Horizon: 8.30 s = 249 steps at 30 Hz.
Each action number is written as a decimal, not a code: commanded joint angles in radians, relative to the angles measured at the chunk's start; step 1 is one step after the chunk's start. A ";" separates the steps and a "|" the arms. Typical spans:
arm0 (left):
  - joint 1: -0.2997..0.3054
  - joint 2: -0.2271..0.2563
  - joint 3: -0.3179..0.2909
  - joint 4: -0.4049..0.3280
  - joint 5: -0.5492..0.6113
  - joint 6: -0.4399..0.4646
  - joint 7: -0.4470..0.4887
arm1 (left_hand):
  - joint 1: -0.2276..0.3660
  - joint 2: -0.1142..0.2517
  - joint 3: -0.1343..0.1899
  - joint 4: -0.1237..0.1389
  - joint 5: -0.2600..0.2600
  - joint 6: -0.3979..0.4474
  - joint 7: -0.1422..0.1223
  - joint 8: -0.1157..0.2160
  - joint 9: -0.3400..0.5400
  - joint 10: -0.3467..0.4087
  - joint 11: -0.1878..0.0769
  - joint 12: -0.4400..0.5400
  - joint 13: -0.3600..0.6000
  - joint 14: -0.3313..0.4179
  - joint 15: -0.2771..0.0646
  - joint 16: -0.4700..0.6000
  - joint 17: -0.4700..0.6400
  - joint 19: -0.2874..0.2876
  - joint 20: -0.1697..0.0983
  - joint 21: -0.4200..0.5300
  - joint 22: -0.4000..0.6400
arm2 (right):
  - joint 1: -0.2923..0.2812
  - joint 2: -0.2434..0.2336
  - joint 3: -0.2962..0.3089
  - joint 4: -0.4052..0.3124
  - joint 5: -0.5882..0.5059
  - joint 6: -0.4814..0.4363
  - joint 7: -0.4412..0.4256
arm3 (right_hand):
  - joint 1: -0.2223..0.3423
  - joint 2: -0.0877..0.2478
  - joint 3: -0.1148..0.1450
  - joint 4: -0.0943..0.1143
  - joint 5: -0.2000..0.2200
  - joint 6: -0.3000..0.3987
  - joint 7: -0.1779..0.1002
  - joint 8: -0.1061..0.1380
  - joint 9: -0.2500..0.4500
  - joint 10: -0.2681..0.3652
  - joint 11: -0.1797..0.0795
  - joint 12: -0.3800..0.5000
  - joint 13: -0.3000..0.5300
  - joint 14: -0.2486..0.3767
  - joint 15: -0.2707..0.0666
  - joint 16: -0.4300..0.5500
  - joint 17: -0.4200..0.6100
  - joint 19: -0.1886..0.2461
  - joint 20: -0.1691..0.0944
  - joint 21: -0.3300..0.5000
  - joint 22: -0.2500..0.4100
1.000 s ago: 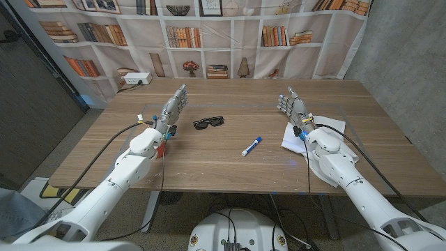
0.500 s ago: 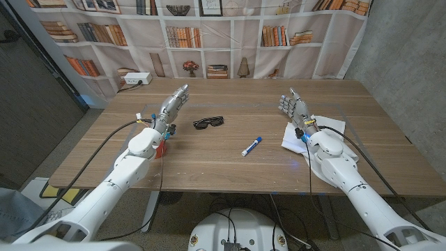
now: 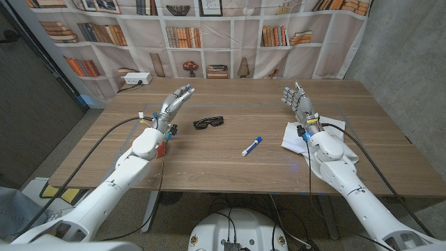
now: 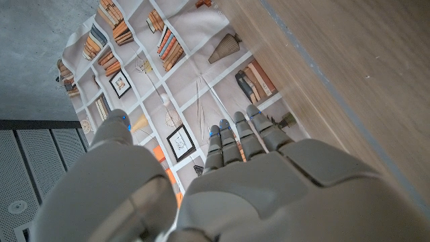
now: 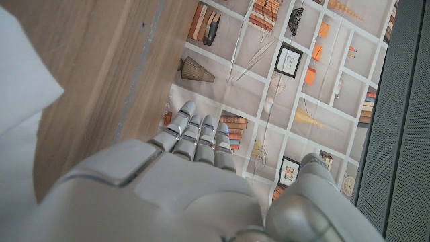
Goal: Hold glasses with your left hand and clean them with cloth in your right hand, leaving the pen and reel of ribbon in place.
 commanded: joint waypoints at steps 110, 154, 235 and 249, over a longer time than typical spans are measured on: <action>-0.206 0.229 0.357 -0.523 1.055 0.949 -0.351 | 0.488 0.122 0.116 -0.103 -0.098 0.231 -0.054 -0.047 0.014 0.226 -0.071 -0.053 0.022 0.212 -0.096 -0.032 0.016 0.181 -0.011 0.022 0.008 | -0.049 0.007 0.011 -0.048 0.072 -0.029 0.028 | 0.036 0.035 0.012 -0.018 -0.002 0.028 -0.007 -0.007 0.004 0.032 0.002 -0.001 0.005 0.032 0.008 -0.005 0.004 0.041 -0.023 -0.056 0.003; -0.293 0.146 0.437 -0.389 1.026 0.961 -0.459 | 0.547 0.168 0.136 -0.090 -0.110 0.361 -0.046 -0.006 0.018 0.349 -0.066 -0.018 0.024 0.341 -0.105 0.004 0.020 0.317 -0.012 0.078 0.013 | -0.052 0.010 0.006 -0.051 0.072 -0.051 0.034 | 0.035 0.036 0.007 -0.020 -0.006 0.030 -0.012 -0.009 0.005 0.038 0.005 -0.002 0.006 0.034 0.009 -0.007 0.005 0.048 -0.020 -0.073 0.004; -0.245 0.056 0.439 -0.334 1.062 1.031 -0.349 | 0.608 0.206 0.173 -0.079 -0.121 0.750 -0.056 0.051 0.012 0.710 -0.102 0.011 0.022 0.714 -0.170 0.027 0.004 0.532 -0.054 0.207 0.007 | -0.043 0.034 0.010 -0.013 0.100 -0.058 0.087 | 0.031 0.038 -0.003 -0.025 -0.009 0.034 -0.023 -0.011 0.005 0.051 0.003 -0.003 0.007 0.031 0.013 -0.010 0.006 0.056 -0.011 -0.111 0.005; -0.220 0.041 0.421 -0.347 1.027 1.055 -0.262 | 0.637 0.223 0.197 -0.084 -0.114 0.778 -0.012 0.041 0.019 0.795 -0.091 0.017 0.039 0.844 -0.176 0.027 0.001 0.650 -0.056 0.260 -0.001 | -0.049 0.033 0.015 -0.020 0.101 -0.058 0.082 | 0.030 0.039 -0.005 -0.025 -0.009 0.034 -0.024 -0.011 0.005 0.050 0.001 -0.004 0.007 0.032 0.013 -0.010 0.006 0.058 -0.010 -0.117 0.006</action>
